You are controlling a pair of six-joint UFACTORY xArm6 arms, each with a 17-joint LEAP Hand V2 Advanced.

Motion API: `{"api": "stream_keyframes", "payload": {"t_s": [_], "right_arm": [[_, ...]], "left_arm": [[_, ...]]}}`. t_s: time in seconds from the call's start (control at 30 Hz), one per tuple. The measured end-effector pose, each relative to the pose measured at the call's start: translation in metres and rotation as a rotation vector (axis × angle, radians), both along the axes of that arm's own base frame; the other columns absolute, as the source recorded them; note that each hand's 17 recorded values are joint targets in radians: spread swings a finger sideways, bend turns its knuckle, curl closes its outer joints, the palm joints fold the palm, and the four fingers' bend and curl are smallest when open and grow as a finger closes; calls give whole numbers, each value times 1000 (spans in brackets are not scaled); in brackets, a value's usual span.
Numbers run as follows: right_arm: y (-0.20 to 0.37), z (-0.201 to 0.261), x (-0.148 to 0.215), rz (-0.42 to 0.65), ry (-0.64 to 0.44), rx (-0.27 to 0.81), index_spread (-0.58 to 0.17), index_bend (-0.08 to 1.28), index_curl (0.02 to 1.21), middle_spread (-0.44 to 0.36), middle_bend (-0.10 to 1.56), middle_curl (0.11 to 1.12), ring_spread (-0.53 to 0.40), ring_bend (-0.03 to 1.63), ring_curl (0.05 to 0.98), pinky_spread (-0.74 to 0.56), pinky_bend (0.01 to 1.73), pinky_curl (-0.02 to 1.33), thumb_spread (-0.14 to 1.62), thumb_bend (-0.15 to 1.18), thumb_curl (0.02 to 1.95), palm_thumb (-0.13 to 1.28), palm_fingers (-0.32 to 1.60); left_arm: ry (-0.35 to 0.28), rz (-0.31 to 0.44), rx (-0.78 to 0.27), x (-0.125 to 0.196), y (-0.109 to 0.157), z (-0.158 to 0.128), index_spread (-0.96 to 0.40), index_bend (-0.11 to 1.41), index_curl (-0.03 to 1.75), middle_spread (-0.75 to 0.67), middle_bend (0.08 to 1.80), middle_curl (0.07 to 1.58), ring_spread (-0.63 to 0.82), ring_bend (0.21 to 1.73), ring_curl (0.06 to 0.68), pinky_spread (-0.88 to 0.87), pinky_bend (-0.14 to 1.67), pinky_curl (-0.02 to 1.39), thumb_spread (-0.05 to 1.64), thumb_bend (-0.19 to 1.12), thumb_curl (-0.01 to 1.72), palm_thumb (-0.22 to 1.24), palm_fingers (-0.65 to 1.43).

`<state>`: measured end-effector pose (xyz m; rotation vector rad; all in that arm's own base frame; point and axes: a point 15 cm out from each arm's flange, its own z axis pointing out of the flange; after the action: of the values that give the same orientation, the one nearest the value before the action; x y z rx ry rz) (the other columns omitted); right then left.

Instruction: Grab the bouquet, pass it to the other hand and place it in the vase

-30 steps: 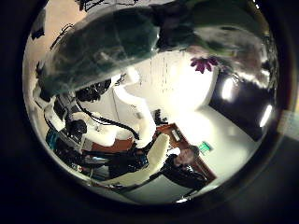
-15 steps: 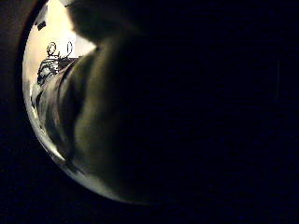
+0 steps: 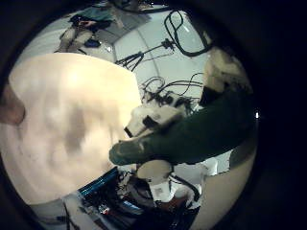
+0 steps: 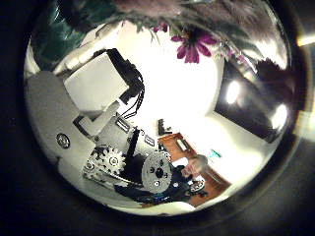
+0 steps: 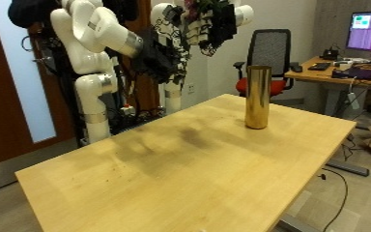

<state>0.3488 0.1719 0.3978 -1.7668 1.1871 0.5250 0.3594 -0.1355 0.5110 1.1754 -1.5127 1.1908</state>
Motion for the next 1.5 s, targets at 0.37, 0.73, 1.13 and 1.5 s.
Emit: {"api": "stream_keyframes", "payload": {"t_s": [0.37, 0.73, 1.13, 1.5], "right_arm": [[-29, -35, 10, -119, 158, 38, -299, 290, 520, -86, 647, 467, -109, 960, 514, -196, 905, 805, 932, -31, 590, 792, -24], [-41, -42, 17, -150, 182, 45, -356, 143, 341, 133, 290, 321, 189, 568, 302, 419, 664, 562, 937, -28, 520, 777, -67], [-39, -49, 20, -143, 205, 48, -346, 152, 258, 141, 211, 318, 212, 498, 258, 462, 615, 425, 936, -27, 487, 778, 17], [-36, -49, 28, -129, 212, 47, -328, 168, 273, 140, 187, 313, 221, 469, 244, 513, 609, 375, 935, -24, 481, 791, 68]], "left_arm": [[-185, 88, 60, 5, 18, 34, -571, 803, 583, -521, 1096, 957, -417, 1440, 534, -560, 1181, 583, 247, -17, 720, 1135, 1058], [-315, 273, 105, 19, 83, 88, -696, 683, 924, -516, 1142, 989, -406, 1469, 561, -559, 1186, 633, 137, -21, 822, 1135, 1019], [-403, 456, 57, 31, 160, 116, -757, 532, 1180, -511, 1138, 990, -406, 1464, 563, -563, 1166, 653, 114, -22, 871, 1127, 1029], [-338, 507, 30, 49, 196, 68, -780, 425, 1331, -515, 1110, 993, -410, 1440, 560, -570, 1132, 663, 108, -22, 890, 1128, 1057]]}}
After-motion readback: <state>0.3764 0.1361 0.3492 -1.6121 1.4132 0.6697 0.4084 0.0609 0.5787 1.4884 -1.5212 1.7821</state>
